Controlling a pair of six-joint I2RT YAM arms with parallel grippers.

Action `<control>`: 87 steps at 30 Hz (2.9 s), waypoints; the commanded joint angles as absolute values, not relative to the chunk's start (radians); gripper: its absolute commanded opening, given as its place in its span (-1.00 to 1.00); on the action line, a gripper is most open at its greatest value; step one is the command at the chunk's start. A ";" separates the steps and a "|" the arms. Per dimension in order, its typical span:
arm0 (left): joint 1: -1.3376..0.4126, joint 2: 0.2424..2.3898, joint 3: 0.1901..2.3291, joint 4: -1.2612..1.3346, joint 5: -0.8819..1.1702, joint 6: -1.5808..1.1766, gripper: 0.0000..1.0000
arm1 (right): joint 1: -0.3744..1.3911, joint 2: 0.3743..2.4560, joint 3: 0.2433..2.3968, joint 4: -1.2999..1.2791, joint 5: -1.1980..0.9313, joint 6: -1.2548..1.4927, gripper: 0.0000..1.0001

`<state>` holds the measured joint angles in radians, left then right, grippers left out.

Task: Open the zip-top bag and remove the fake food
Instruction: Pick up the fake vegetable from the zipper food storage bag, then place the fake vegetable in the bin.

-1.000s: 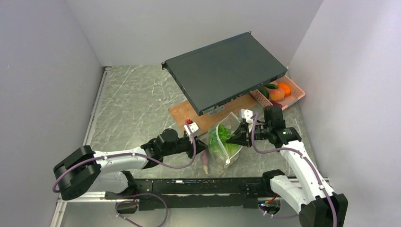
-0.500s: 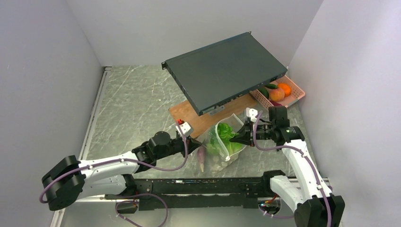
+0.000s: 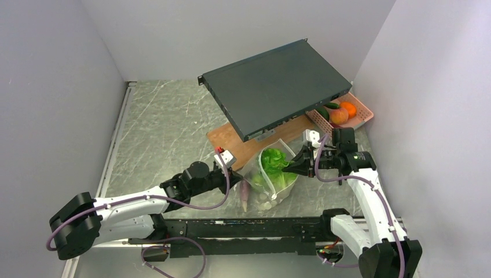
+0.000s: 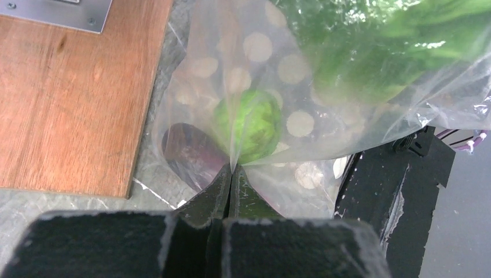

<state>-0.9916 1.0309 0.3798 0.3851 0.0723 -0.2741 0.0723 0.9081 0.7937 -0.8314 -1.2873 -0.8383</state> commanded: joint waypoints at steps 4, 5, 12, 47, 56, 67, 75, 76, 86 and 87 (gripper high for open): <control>-0.994 1.060 0.409 0.346 0.019 -0.313 -1.00 | 0.041 0.883 0.861 -0.776 -1.402 -0.791 -1.00; -0.994 1.059 0.402 0.351 0.009 -0.325 -1.00 | 0.034 0.875 0.861 -0.764 -1.399 -0.781 -1.00; -0.993 1.062 0.400 0.356 0.003 -0.333 -1.00 | -0.021 0.836 0.820 -0.637 -1.423 -0.648 -1.00; -0.992 1.127 0.441 0.401 0.101 -0.291 -1.00 | -0.055 0.786 1.021 -0.280 -1.541 -0.164 -1.00; -0.992 1.115 0.441 0.390 0.098 -0.277 -1.00 | -0.127 0.811 1.095 -0.091 -1.481 0.120 -1.00; -0.992 1.105 0.440 0.382 0.108 -0.255 -1.00 | -0.304 0.793 1.133 -0.209 -1.394 0.105 -1.00; -0.993 1.099 0.444 0.371 0.120 -0.225 -1.00 | -0.384 0.766 1.083 -0.268 -1.256 0.085 -1.00; -0.993 1.096 0.445 0.369 0.120 -0.219 -1.00 | -0.389 0.762 1.070 -0.268 -1.242 0.087 -1.00; -0.993 1.075 0.433 0.350 0.122 -0.168 -1.00 | -0.453 0.744 0.974 -0.374 -1.164 0.029 -1.00; -0.993 1.074 0.434 0.350 0.123 -0.161 -1.00 | -0.463 0.743 0.964 -0.383 -1.159 0.023 -1.00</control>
<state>-0.9916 1.0943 0.4099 0.3344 0.1017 -0.2047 -0.4385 0.7570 0.9836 -0.3401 -1.1973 0.0650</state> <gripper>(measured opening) 0.009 0.060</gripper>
